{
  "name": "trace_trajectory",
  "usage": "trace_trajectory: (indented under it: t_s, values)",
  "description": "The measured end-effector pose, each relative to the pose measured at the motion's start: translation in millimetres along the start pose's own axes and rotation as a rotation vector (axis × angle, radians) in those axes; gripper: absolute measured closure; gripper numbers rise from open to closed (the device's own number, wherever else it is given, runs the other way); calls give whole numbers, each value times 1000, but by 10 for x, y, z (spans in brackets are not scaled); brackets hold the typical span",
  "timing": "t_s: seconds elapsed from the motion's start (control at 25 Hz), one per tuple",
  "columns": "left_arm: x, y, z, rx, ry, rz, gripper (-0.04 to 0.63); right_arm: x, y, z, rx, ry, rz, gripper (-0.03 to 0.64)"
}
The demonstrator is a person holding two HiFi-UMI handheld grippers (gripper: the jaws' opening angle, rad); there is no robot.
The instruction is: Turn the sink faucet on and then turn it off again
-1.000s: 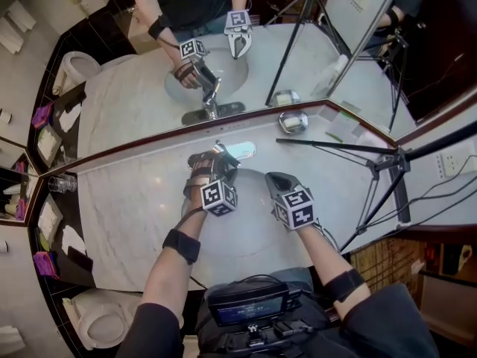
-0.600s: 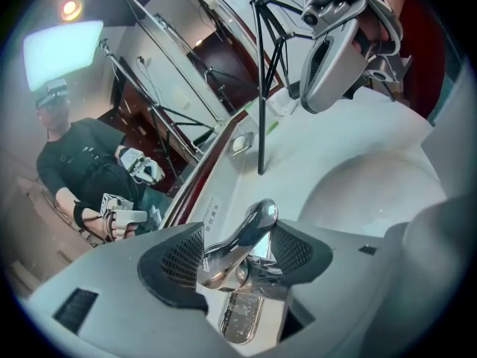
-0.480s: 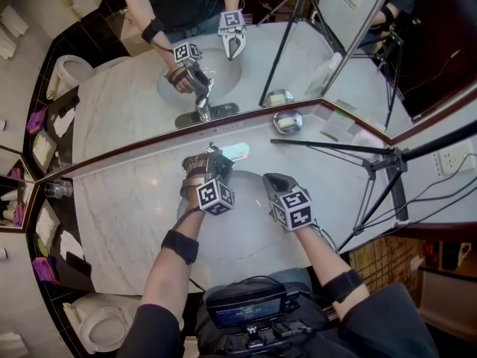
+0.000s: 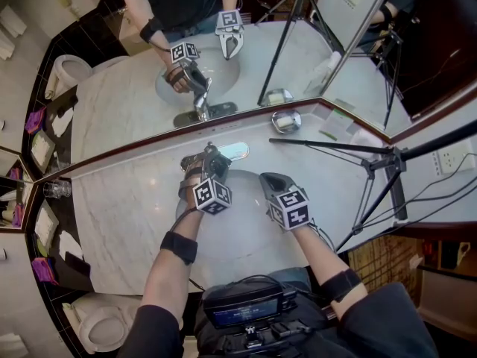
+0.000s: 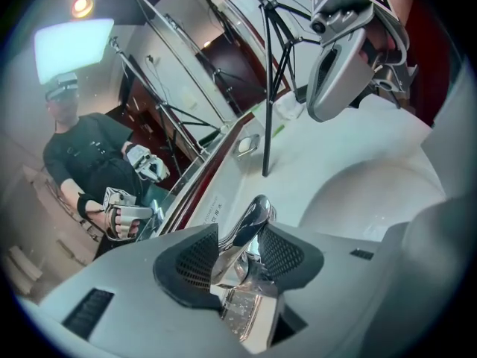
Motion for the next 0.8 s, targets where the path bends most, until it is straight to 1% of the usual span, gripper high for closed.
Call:
trace_trajectory:
  t_s: [0.12, 0.24, 0.56, 0.68, 0.8]
  values:
    - [16, 3, -43, 31, 2, 9, 431, -7, -9, 5, -4, 0, 0, 598]
    - [26, 1, -90, 45, 0, 14, 431, -28, -18, -10, -5, -5, 0, 598]
    - [60, 21, -206, 119, -4, 21, 433, -55, -24, -49, 1, -12, -1, 597]
    - [76, 29, -253, 157, -2, 24, 439, -62, -25, -57, 0, -14, -3, 598]
    - [84, 42, -307, 205, -3, 26, 462, -72, -21, -61, -2, -16, -5, 598]
Point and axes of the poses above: the fingertips, and each gripper's own axes: x backward along the fingers, z to its right, y out of its underside, the point moved 2 cm from there along x, backward along the fingers, and after that the axes turned 5 degrees about -z, right-handed, at the moved point
